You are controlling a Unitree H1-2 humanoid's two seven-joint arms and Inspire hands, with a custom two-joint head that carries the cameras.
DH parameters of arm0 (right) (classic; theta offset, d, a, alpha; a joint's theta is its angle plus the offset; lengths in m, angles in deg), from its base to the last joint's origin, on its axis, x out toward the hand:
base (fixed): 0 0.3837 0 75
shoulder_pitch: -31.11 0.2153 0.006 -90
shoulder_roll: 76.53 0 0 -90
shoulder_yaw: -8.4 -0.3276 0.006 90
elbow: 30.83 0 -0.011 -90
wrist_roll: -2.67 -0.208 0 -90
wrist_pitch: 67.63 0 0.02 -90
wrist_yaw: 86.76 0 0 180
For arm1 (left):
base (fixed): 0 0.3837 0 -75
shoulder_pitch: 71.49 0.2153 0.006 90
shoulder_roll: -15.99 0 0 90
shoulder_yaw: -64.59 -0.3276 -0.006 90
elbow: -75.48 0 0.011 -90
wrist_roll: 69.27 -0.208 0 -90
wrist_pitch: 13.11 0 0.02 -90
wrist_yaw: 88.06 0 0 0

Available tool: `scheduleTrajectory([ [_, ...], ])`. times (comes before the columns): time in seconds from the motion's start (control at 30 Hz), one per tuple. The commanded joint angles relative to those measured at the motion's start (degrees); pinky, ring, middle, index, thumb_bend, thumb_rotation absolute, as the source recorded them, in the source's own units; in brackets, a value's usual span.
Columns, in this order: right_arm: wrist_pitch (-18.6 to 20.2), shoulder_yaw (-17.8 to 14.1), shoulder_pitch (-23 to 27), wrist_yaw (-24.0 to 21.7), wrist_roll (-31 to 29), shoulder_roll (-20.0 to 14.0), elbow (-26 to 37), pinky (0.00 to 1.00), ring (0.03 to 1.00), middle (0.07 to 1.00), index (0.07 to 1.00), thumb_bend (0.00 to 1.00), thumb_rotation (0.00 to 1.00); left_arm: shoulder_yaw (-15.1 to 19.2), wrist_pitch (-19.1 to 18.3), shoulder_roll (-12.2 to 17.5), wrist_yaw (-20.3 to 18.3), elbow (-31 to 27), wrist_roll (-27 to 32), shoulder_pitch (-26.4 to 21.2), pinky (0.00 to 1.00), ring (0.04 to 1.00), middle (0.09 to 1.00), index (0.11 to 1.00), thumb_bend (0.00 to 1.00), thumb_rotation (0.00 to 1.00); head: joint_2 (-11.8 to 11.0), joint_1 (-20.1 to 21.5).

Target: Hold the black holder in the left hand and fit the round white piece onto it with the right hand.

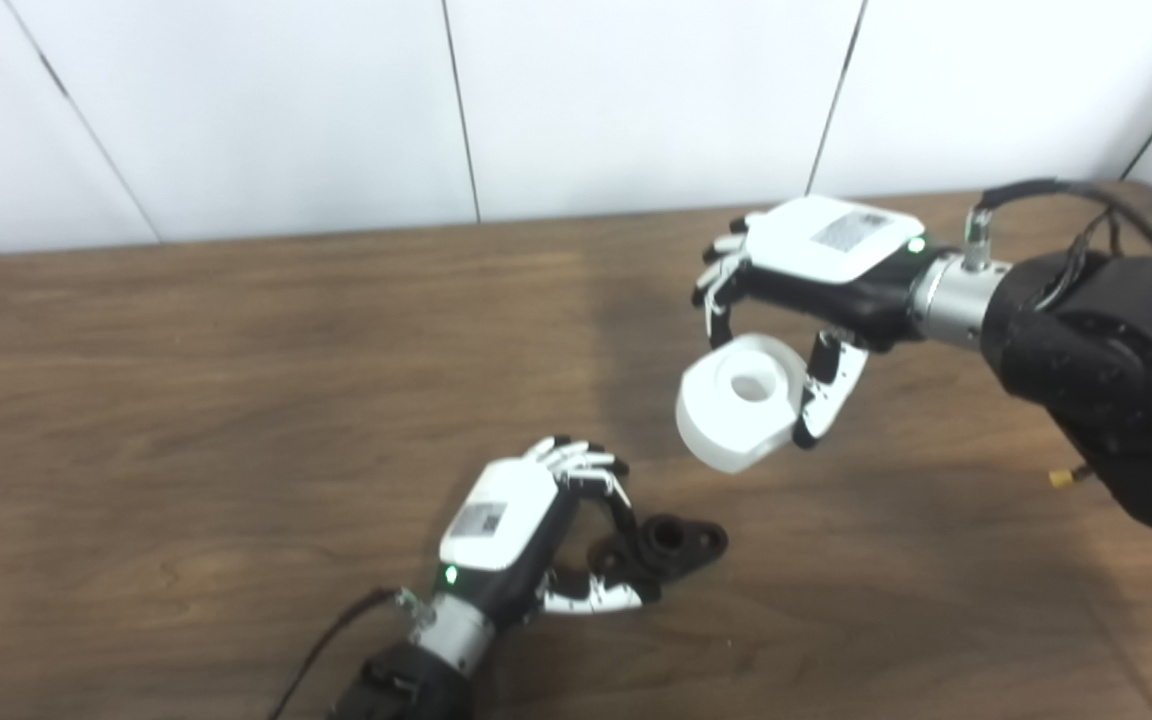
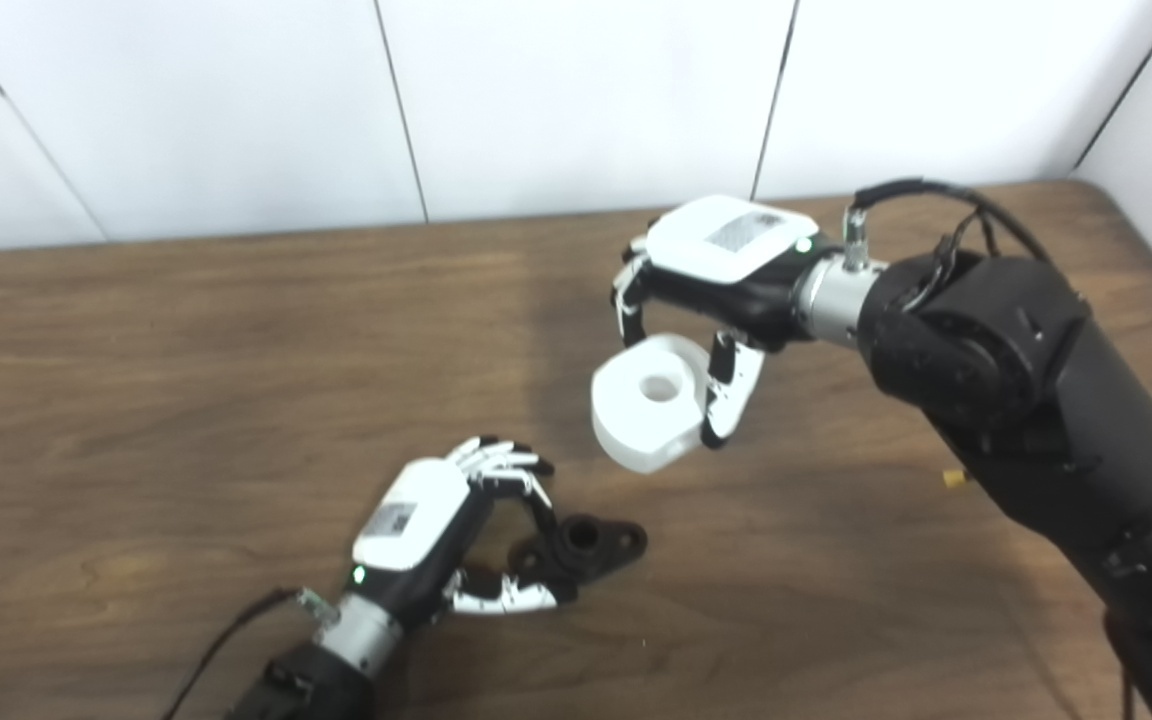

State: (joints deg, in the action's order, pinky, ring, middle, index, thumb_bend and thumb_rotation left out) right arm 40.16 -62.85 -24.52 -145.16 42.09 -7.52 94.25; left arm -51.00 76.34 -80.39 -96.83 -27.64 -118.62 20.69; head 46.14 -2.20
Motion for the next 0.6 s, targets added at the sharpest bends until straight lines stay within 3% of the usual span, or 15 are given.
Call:
scheduleTrajectory([
  [0.0,0.91,-1.62,2.39,0.23,-0.2,0.01,2.23,1.0,0.947,0.83,0.484,0.52,0.14,1.29,-3.61,2.14,-3.48,0.74,0.09,1.42,0.93,0.86,0.789,0.485,0.52,0.06,0.69,-0.63],
  [0.57,4.65,-1.35,5.98,-3.48,0.3,4.83,7.08,1.0,0.944,0.829,0.484,0.52,0.14,5.31,-2.5,6.37,-4.53,-0.73,4.15,2.3,0.92,0.847,0.785,0.485,0.52,0.05,5.17,-1.62],
])
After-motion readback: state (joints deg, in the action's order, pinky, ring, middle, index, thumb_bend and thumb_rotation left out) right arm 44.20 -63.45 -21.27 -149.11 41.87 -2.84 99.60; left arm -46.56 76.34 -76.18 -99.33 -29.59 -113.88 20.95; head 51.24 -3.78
